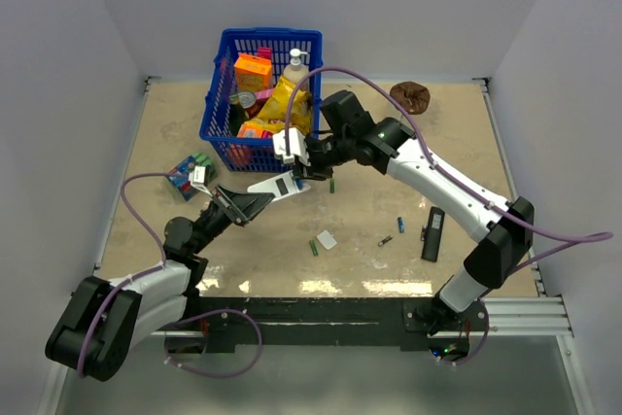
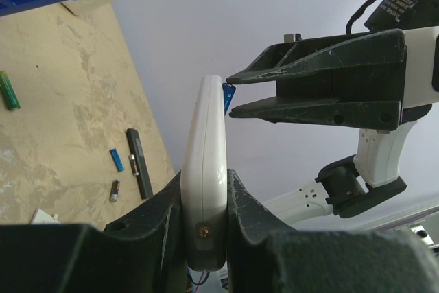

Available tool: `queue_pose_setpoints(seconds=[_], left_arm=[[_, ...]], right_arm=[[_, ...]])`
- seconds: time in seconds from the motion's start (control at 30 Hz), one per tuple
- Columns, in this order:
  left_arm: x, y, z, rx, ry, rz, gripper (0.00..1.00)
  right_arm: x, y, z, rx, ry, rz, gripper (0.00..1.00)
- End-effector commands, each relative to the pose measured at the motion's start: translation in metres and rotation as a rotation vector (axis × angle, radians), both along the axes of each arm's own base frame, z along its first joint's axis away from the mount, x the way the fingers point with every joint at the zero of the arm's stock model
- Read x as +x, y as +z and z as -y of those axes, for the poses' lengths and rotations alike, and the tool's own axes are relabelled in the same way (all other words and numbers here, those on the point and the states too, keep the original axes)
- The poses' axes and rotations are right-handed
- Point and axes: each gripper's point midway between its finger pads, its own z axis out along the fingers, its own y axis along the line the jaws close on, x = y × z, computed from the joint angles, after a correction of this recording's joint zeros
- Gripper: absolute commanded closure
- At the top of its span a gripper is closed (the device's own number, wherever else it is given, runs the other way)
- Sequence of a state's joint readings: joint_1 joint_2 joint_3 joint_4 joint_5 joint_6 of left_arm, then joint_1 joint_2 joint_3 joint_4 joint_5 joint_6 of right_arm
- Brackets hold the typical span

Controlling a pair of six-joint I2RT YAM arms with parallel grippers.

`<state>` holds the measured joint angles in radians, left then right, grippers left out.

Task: Load the batteries into the remote control
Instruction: Load the battery into the remote control.

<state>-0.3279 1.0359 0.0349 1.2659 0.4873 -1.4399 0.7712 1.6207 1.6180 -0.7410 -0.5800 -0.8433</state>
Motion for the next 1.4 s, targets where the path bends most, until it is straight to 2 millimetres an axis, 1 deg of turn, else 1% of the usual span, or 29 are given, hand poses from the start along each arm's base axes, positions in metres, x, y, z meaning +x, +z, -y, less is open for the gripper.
queue_pose_setpoints(seconds=[0.0,0.13,0.17,0.27,0.37,0.53,0.57,0.63,0.7,0.73,0.77,0.9,0.93,1.03,1.07,1.13,1.23,1.27,1.33,1.37], left_arm=[[-0.053,0.007,-0.018,-0.063,0.000,0.207,1.00],[-0.055,0.010,-0.018,-0.068,0.001,0.227,1.00],[-0.056,0.011,-0.018,-0.069,0.001,0.230,1.00],[-0.058,0.016,-0.020,-0.078,0.005,0.259,1.00],[-0.060,0.020,-0.021,-0.085,0.010,0.282,1.00],[-0.062,0.026,-0.025,-0.107,0.029,0.309,1.00],[-0.062,0.028,-0.026,-0.114,0.035,0.312,1.00],[-0.063,0.030,-0.027,-0.122,0.039,0.319,1.00],[-0.063,0.033,-0.028,-0.130,0.045,0.324,1.00],[-0.063,0.033,-0.029,-0.133,0.045,0.325,1.00],[-0.063,0.035,-0.029,-0.137,0.046,0.329,1.00],[-0.064,0.036,-0.029,-0.143,0.048,0.334,1.00],[-0.064,0.037,-0.030,-0.143,0.048,0.335,1.00],[-0.064,0.036,-0.029,-0.143,0.046,0.332,1.00],[-0.064,0.036,-0.029,-0.144,0.044,0.332,1.00],[-0.063,0.035,-0.028,-0.141,0.042,0.323,1.00],[-0.061,0.032,-0.028,-0.135,0.039,0.312,1.00],[-0.061,0.031,-0.027,-0.132,0.040,0.306,1.00],[-0.059,0.029,-0.026,-0.125,0.040,0.305,1.00],[-0.058,0.027,-0.026,-0.116,0.041,0.301,1.00]], right_arm=[[-0.004,0.012,-0.003,0.030,0.031,-0.001,0.73],[-0.007,0.008,-0.003,0.026,0.032,-0.027,0.77],[-0.008,0.008,-0.003,0.026,0.036,-0.034,0.81],[-0.013,0.002,-0.001,0.011,0.041,-0.070,0.86],[-0.019,-0.003,0.001,0.001,0.048,-0.101,0.90],[-0.030,-0.009,0.004,-0.006,0.065,-0.149,0.92],[-0.032,-0.013,0.007,-0.015,0.065,-0.162,0.92],[-0.038,-0.013,0.009,-0.009,0.072,-0.169,0.94],[-0.040,-0.019,0.011,-0.006,0.061,-0.179,0.94],[-0.042,-0.014,0.012,0.011,0.059,-0.167,0.94],[-0.041,-0.019,0.012,0.020,0.052,-0.163,0.94],[-0.038,-0.019,0.014,0.056,-0.006,-0.145,0.93],[-0.034,-0.019,0.015,0.057,-0.036,-0.130,0.93],[-0.027,-0.014,0.015,0.101,-0.085,-0.101,0.93],[-0.023,-0.011,0.014,0.119,-0.099,-0.083,0.93],[-0.023,-0.001,0.013,0.146,-0.114,-0.077,0.93],[-0.021,0.018,0.011,0.183,-0.130,-0.070,0.92],[-0.021,0.029,0.008,0.211,-0.135,-0.073,0.92],[-0.023,0.042,0.006,0.241,-0.135,-0.079,0.92],[-0.023,0.055,0.004,0.271,-0.137,-0.074,0.90]])
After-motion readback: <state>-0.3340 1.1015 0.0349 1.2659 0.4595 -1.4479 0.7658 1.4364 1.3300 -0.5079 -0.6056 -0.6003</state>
